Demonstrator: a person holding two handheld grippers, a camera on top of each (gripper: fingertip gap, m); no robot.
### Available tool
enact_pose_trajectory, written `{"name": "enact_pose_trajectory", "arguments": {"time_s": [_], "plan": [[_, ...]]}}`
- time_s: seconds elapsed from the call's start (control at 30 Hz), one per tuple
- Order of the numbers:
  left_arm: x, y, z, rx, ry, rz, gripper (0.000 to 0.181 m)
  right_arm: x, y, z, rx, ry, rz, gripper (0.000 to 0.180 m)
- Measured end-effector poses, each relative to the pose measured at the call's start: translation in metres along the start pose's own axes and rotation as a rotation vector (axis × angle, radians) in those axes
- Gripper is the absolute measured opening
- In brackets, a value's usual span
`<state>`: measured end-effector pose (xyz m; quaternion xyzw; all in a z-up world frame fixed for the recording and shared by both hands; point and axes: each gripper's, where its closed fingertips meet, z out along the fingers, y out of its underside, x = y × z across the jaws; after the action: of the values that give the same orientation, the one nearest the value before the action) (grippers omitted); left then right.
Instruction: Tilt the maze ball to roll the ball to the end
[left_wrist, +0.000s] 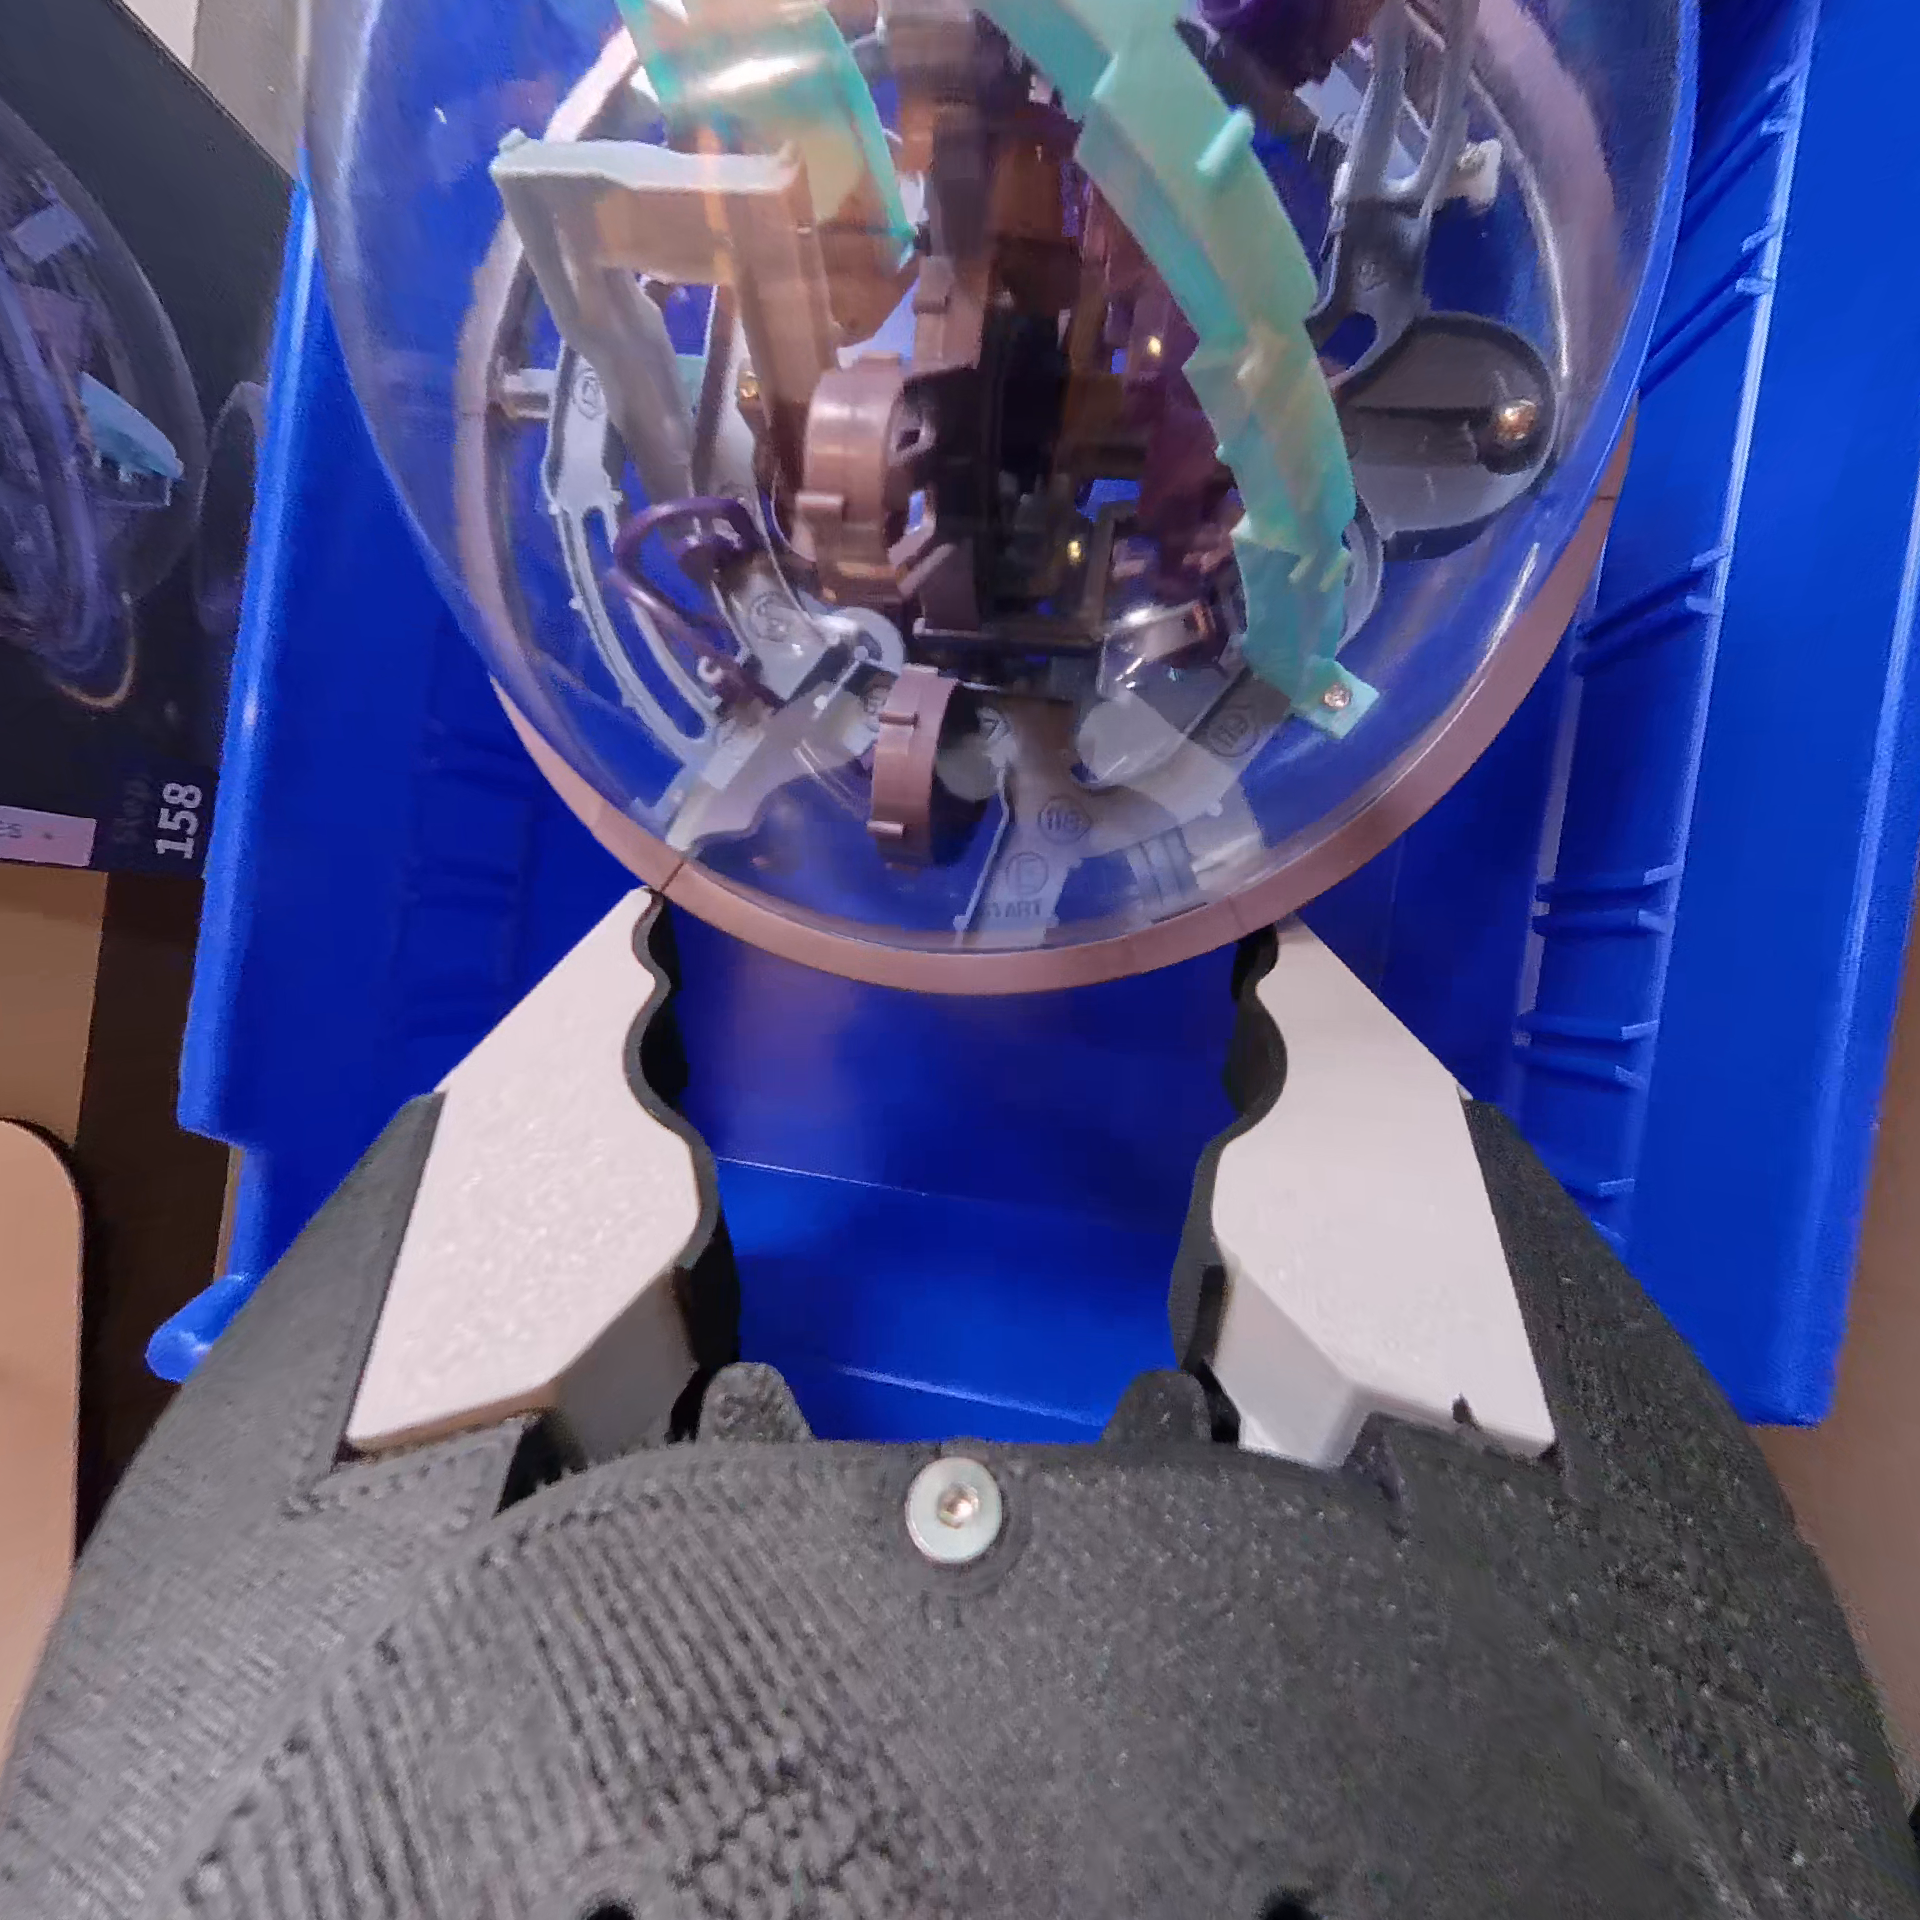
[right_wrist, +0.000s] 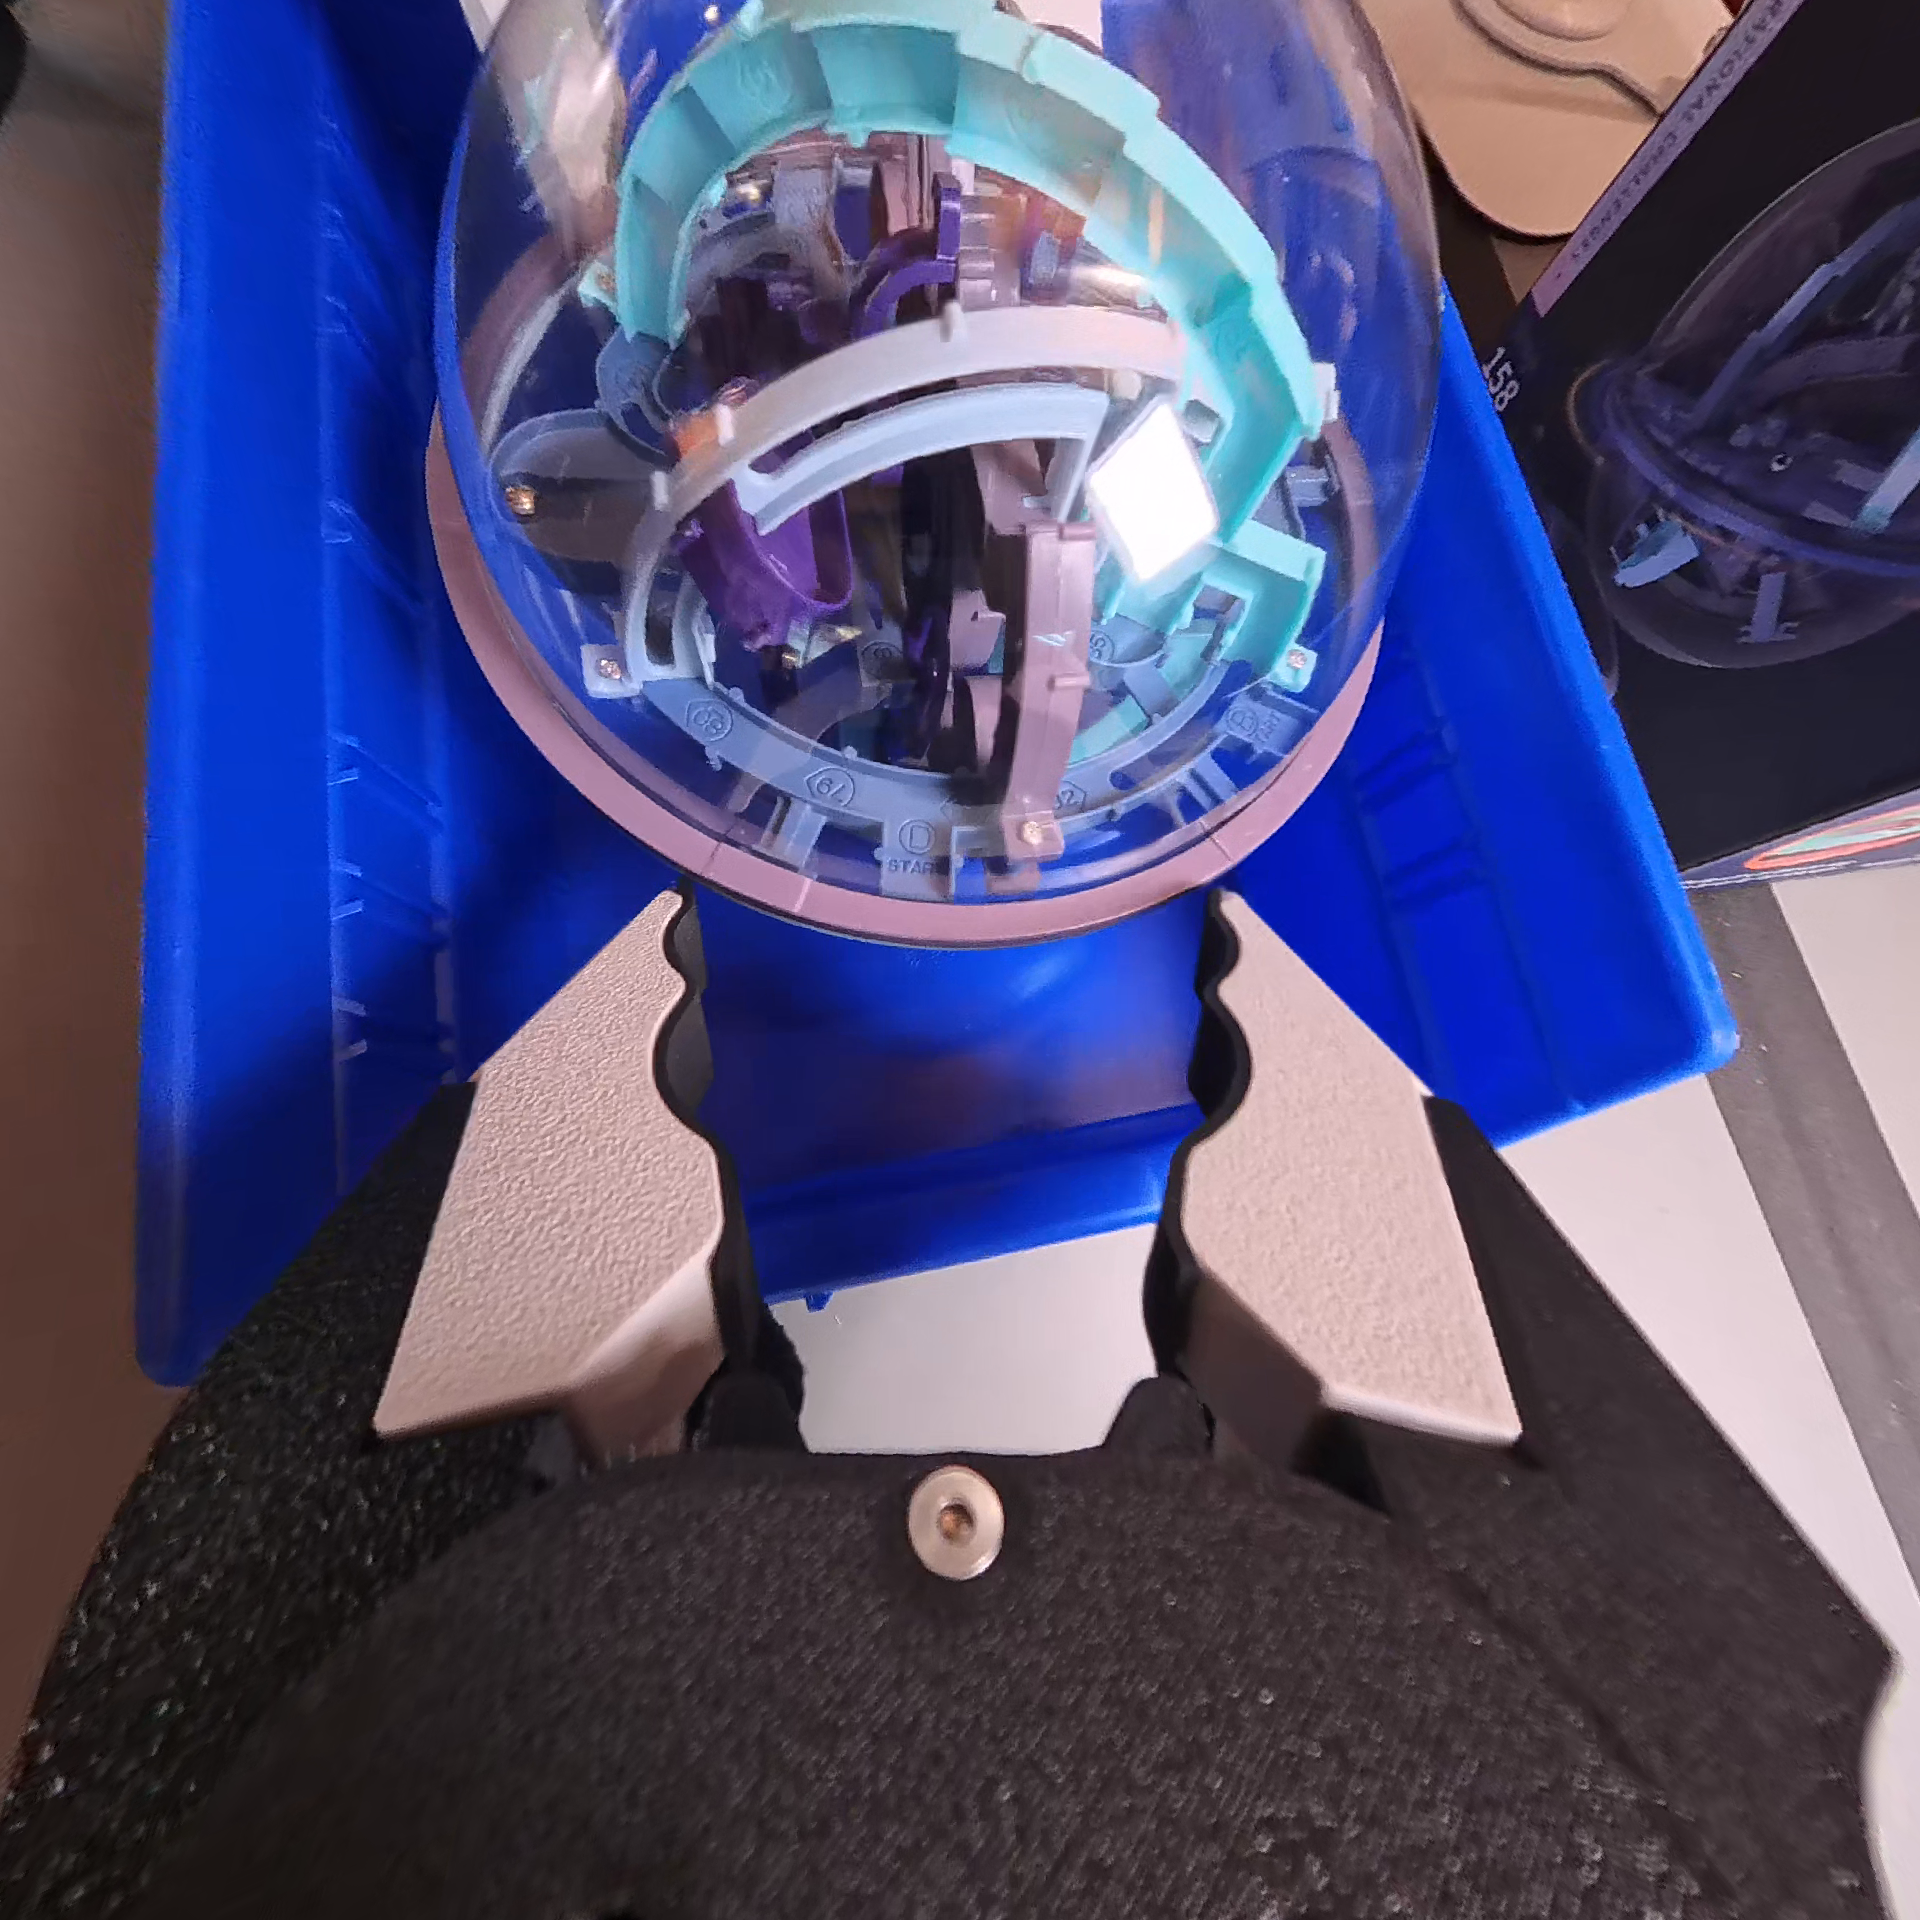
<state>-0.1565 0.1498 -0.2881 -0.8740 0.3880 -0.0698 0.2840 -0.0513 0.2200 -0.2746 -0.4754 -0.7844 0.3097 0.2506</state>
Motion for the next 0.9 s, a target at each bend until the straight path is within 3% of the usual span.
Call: {"name": "enact_pose_trajectory", "arguments": {"time_s": [0.2, 0.33, 0.4, 0.53, 0.73, 0.9], "plan": [[0.004, 0.005, -0.002, -0.041, -0.04, -0.01, 0.101, 0.01, 0.006, -0.009, -0.064, 0.095, 0.001, 0.089], [0.022, 0.011, -0.009, -0.134, -0.027, 0.037, 0.09, 0.024, 0.014, -0.03, -0.197, 0.314, 0.027, 0.053], [0.028, 0.01, -0.014, -0.144, -0.026, 0.07, 0.08, 0.019, 0.011, -0.041, -0.214, 0.382, 0.055, 0.048], [0.032, 0.0, -0.021, -0.104, -0.022, 0.093, 0.072, -0.008, 0.007, -0.053, -0.184, 0.399, 0.145, 0.03], [0.038, -0.006, -0.024, -0.082, -0.005, 0.111, 0.065, -0.026, 0.037, -0.042, -0.256, 0.403, 0.185, 0.001], [0.039, -0.006, -0.024, -0.078, 0.001, 0.115, 0.064, -0.029, 0.039, -0.033, -0.236, 0.404, 0.166, 0.0]]}}
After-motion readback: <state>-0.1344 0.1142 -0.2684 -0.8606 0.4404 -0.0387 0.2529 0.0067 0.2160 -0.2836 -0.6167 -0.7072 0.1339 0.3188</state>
